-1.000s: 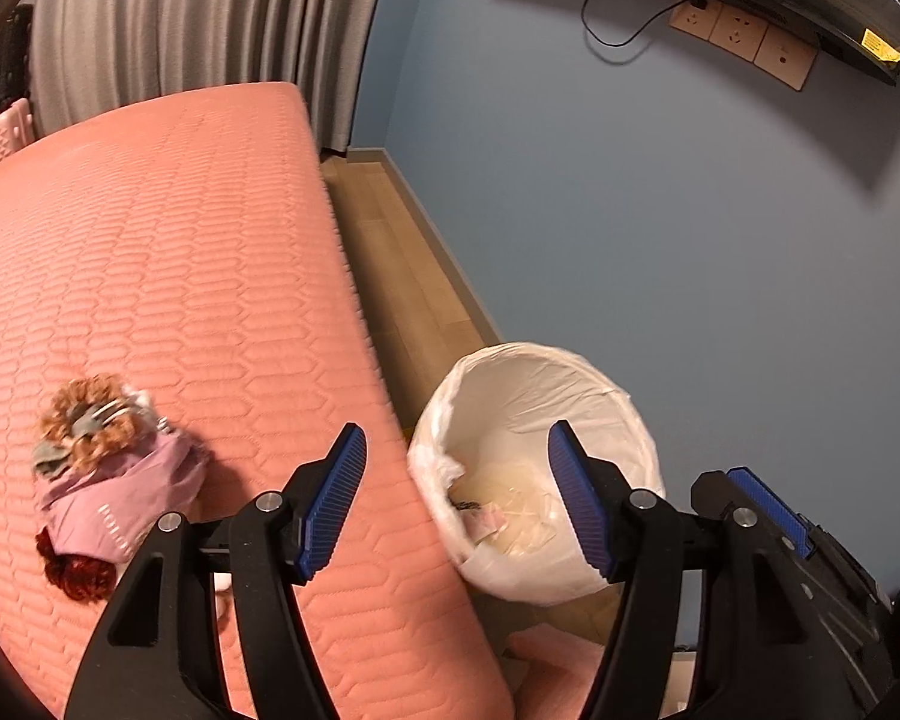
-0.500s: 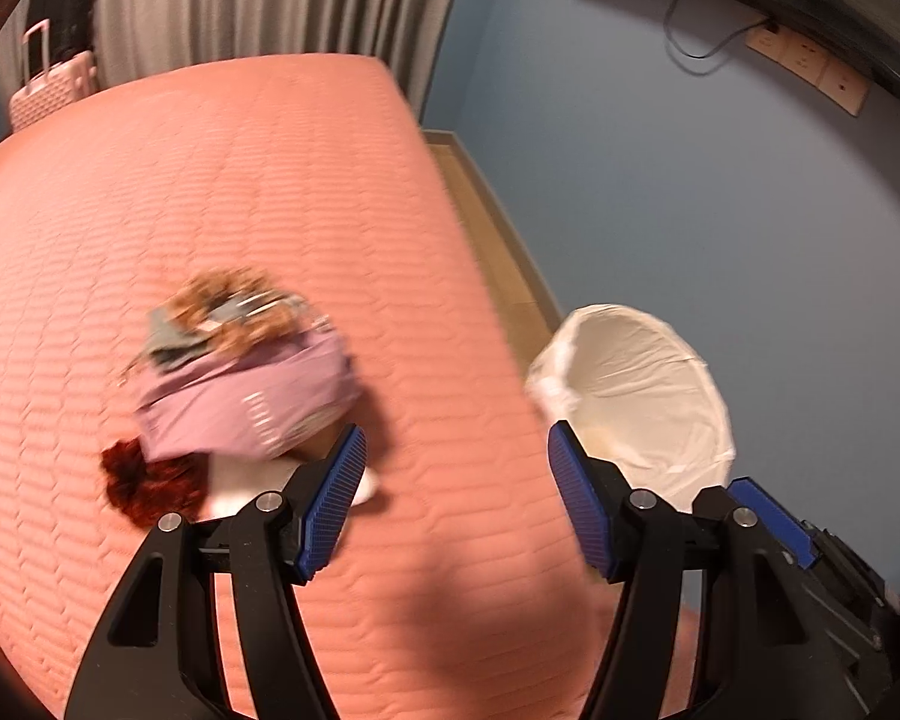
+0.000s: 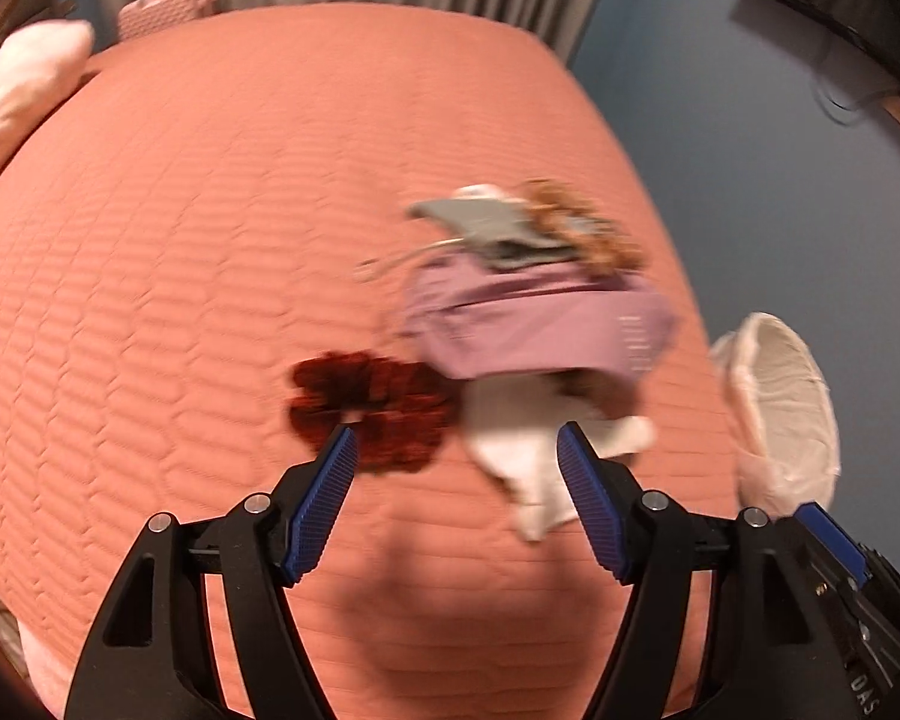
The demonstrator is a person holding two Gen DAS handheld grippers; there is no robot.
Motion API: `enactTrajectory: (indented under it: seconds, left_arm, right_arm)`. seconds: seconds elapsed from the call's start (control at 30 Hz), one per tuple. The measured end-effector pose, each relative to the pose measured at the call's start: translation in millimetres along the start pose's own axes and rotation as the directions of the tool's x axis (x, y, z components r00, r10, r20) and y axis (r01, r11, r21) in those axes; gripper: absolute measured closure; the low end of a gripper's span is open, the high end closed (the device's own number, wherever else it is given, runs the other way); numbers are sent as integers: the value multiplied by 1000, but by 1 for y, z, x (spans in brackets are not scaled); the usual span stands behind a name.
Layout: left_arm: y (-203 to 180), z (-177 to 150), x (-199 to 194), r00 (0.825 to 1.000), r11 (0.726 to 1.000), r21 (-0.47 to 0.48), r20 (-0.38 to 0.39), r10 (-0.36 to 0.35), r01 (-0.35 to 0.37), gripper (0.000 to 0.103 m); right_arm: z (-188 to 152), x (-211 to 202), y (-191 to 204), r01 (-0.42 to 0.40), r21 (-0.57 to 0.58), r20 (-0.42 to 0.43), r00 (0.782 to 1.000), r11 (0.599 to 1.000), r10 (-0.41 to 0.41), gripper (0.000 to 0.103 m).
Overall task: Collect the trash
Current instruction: 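Grasp the red velvet scrunchie with the left gripper while the right grasps the white glove, then carry the red scrunchie and white glove over the wastebasket with both grippers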
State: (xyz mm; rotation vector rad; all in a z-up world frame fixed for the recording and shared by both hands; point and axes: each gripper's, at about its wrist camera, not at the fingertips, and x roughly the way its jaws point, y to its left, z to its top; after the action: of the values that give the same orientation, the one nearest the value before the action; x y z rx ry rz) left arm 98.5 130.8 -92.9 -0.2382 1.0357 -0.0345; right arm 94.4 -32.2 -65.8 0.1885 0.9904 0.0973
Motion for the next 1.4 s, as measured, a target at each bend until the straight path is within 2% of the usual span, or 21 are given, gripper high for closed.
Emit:
enactTrajectory:
  seconds: [0.13, 0.3, 0.43, 0.67, 0.87, 0.9, 0.93, 0.97, 1.0, 1.03, 1.1, 1.4]
  left_arm:
    - [30, 0, 11, 999, 998, -48, -26, 30, -32, 37]
    - [56, 0, 29, 996, 995, -81, -67, 57, -63, 35]
    - [69, 5, 42, 995, 993, -100, -88, 56, -65, 34]
    - [73, 15, 65, 993, 993, -110, -114, 26, -38, 35]
    - [67, 18, 74, 993, 997, -59, -112, 41, -48, 49]
    - [65, 17, 74, 993, 997, -55, -111, 45, -51, 56]
    - [64, 17, 74, 993, 998, -49, -111, 44, -50, 61]
    - [62, 17, 74, 993, 999, -38, -113, 35, -40, 71]
    - [60, 17, 74, 993, 999, -32, -116, 25, -29, 79]
    - [58, 16, 73, 993, 999, -27, -119, 21, -24, 81]
    - [52, 15, 70, 993, 1000, -13, -116, 18, -19, 85]
    - [19, 5, 22, 999, 999, 48, -49, -22, 24, 87]
  right_arm:
    - [-3, 20, 24, -22, -31, -37, 999, 999, 21, 64]
    - [-3, 46, 45, -28, -60, -77, 997, 998, 24, 64]
    - [-4, 72, 54, -41, -48, -121, 992, 998, 35, 64]
    - [-6, 104, 65, -18, -68, -172, 985, 998, 7, 64]
    - [-7, 123, 64, 2, -63, -201, 979, 998, -15, 66]
    - [-7, 125, 64, 8, -66, -204, 979, 998, -21, 70]
    - [-8, 127, 64, 10, -69, -208, 978, 998, -24, 78]
    - [-10, 129, 64, 7, -70, -216, 976, 998, -22, 86]
    - [-10, 130, 64, 1, -69, -223, 975, 998, -16, 89]
    - [-11, 130, 65, -2, -71, -226, 974, 997, -14, 94]
    - [-11, 127, 67, -3, -84, -222, 975, 996, -16, 95]
    - [-7, 86, 65, -14, -109, -142, 990, 994, -2, 97]
